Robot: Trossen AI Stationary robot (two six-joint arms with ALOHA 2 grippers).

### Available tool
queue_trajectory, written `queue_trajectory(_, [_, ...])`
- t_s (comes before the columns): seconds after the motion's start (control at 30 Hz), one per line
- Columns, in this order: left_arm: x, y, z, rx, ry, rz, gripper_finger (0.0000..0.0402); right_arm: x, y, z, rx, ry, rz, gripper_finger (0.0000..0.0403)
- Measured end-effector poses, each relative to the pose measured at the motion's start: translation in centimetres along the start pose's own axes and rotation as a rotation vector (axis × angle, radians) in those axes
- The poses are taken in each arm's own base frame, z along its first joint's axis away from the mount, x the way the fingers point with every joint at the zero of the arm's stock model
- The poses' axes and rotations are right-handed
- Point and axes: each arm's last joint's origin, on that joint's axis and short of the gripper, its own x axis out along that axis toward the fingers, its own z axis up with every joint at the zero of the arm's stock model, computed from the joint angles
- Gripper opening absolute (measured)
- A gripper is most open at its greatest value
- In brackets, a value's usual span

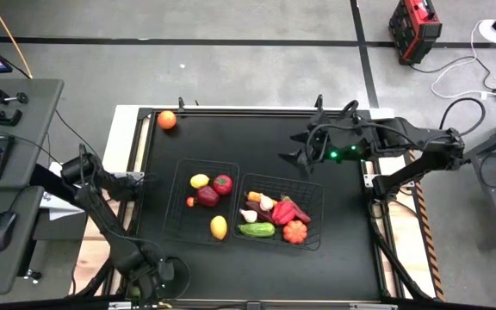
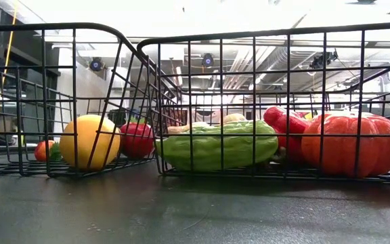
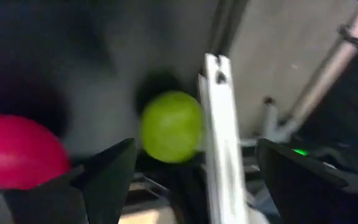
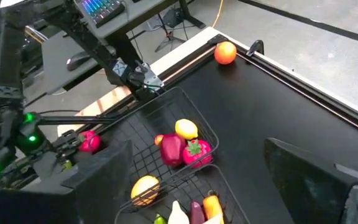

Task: Sort produce into baskets
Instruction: Put the green lime into the left wire basket

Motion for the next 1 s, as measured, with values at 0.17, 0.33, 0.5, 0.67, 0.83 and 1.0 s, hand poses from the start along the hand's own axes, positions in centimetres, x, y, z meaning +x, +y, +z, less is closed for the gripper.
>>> queue_trajectory(0.17, [0.3, 0.0, 0.5, -0.112, 0.124, -0.11, 0.0316, -0.1, 0.2, -0.3, -0.009, 0.026, 0.023, 0.0353])
queue_trajectory(0.33, [0.8, 0.9, 0.7, -0.296, 0.121, -0.07, 0.0316, -0.2, 0.2, -0.4, -0.038, 0.038, 0.019, 0.0353])
queue_trajectory(0.5, [1.8, 2.2, 0.7, -0.556, 0.126, -0.011, 0.0316, -0.2, 0.2, -0.4, -0.091, 0.038, 0.021, 0.0353])
queue_trajectory(0.67, [2.1, 2.6, 0.6, -0.695, 0.127, 0.007, 0.0316, -0.2, 0.1, -0.5, -0.129, 0.048, 0.016, 0.0353])
queue_trajectory(0.83, [2.2, 1.7, 0.8, -0.749, 0.132, -0.065, 0.0316, -0.2, 0.1, -0.8, -0.134, 0.081, 0.024, 0.0353])
queue_trajectory(1.0, [2.2, 1.9, 0.6, -0.854, 0.135, -0.037, 0.0316, -0.2, 0.0, -0.8, -0.136, 0.091, 0.03, 0.0353])
